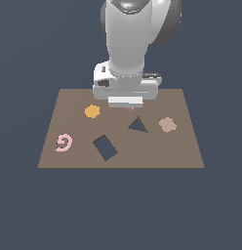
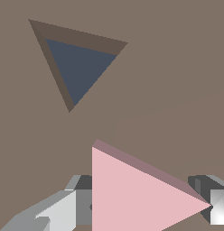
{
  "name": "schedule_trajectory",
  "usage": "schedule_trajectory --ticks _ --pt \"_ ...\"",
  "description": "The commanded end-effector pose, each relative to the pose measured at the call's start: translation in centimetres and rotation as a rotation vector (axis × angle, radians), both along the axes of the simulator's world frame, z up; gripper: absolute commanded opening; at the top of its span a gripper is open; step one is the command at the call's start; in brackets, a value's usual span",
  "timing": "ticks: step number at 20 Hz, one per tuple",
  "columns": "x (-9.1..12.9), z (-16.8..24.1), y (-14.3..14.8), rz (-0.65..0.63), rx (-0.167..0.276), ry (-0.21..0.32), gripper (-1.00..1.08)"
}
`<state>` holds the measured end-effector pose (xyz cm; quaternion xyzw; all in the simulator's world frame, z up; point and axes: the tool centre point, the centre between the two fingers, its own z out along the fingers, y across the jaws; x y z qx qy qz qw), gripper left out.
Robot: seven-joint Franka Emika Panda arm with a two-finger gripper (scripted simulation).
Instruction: Insert a designated object into the corresponding slot on a board.
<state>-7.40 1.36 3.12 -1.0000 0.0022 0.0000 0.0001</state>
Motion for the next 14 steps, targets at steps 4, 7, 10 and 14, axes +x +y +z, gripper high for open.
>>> schedule_trajectory --ticks 4,7,10,14 --pt "0.5 0.1 -0.4 0.111 0.000 -0.001 -1.00" --pt "0.9 0.1 -0.7 0.192 0.000 -0.001 -1.00" --pt "1.3 0.1 -1.0 0.286 0.000 -0.001 -1.00" --pt "2.1 0.2 -1.3 0.434 -0.001 -0.001 -1.00"
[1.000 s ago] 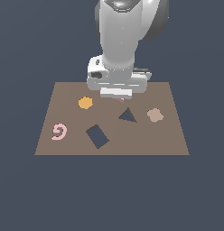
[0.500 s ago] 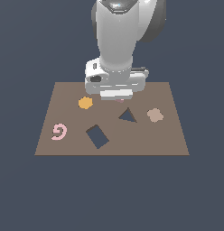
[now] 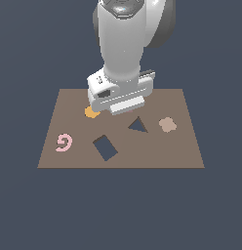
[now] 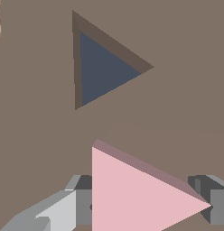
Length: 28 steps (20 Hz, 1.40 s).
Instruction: Insert a designated object into the corresponding slot on a board.
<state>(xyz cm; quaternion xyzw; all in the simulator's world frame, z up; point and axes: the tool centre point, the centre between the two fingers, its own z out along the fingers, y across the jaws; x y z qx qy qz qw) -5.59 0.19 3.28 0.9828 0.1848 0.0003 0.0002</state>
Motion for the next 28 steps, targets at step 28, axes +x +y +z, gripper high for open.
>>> schedule_trajectory --ticks 28 --pt "6.5 0.6 1.7 1.246 -0.002 -0.001 -1.00"
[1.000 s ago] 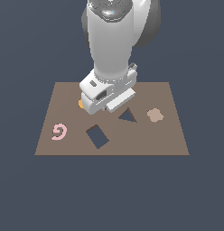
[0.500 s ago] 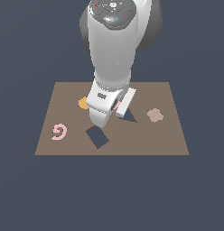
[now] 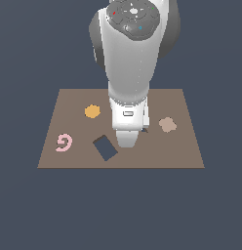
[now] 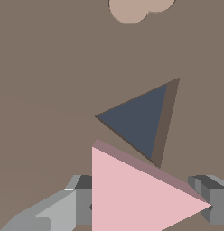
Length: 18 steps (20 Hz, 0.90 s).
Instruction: Insert a designated object into the corresponding slot on a board.
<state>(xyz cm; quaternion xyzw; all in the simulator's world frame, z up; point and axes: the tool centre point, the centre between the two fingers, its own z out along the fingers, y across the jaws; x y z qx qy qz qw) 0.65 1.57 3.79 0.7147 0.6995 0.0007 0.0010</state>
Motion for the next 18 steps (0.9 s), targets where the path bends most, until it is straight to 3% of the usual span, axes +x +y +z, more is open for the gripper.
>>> schedule_trajectory --ticks 1,10,18 --pt "0.4 0.1 0.5 0.113 0.000 0.000 -1.00" --pt "1.3 0.2 2.5 0.487 -0.001 0.000 -1.00" --pt "1.4 0.3 3.9 0.721 -0.002 0.001 -1.00"
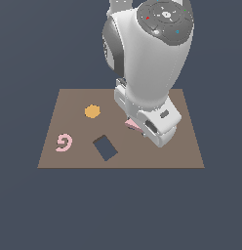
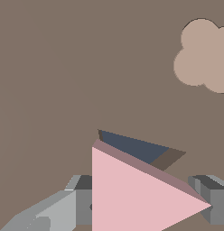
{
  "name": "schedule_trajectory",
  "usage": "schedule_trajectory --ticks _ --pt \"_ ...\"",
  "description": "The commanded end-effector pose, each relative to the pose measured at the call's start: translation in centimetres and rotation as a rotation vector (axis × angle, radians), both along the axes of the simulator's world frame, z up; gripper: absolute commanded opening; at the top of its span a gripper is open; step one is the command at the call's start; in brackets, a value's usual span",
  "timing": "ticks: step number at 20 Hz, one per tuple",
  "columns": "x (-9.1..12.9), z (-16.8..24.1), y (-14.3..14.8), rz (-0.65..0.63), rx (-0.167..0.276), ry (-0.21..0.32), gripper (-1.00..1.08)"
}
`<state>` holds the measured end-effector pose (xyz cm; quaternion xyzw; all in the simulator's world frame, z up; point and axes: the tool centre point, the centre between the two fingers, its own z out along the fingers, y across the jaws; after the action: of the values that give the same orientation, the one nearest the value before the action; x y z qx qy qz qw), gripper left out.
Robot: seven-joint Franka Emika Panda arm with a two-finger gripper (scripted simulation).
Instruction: Insert a designated object into the corresponding slot on a board.
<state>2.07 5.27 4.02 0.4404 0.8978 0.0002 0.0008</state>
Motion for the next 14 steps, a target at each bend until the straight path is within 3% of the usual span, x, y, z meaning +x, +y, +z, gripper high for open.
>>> schedule_trajectory --ticks 1,14 --pt "0.00 0.04 0.37 0.063 0.000 0.000 -1.00" --pt "-0.19 0.06 1.24 0.208 -0.001 0.001 -1.00"
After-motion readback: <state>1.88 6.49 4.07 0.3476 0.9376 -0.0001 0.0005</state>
